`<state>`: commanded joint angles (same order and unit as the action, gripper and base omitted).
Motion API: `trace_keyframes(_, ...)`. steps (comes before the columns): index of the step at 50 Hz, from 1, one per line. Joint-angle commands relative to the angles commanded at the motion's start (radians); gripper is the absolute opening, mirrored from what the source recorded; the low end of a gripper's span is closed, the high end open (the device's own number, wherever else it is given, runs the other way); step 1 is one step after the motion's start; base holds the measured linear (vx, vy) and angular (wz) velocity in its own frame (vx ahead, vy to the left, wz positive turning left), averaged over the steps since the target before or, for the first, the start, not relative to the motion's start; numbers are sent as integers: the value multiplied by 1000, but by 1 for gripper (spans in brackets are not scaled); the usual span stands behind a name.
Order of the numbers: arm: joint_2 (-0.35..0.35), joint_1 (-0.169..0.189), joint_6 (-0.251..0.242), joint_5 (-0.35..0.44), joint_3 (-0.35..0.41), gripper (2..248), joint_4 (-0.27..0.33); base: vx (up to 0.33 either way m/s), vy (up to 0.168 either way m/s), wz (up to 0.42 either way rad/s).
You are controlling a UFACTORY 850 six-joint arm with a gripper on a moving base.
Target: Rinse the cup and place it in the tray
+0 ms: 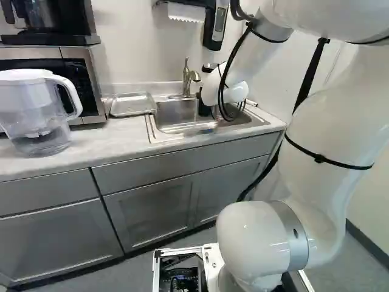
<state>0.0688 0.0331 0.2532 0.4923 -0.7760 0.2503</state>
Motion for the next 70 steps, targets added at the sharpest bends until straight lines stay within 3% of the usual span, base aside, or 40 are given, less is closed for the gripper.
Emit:
trace_keyframes(28, -2, -76, 0, 0, 2, 124, 0, 0, 0, 0)
trace_keyframes(70, -2, -76, 0, 0, 2, 124, 0, 0, 0, 0)
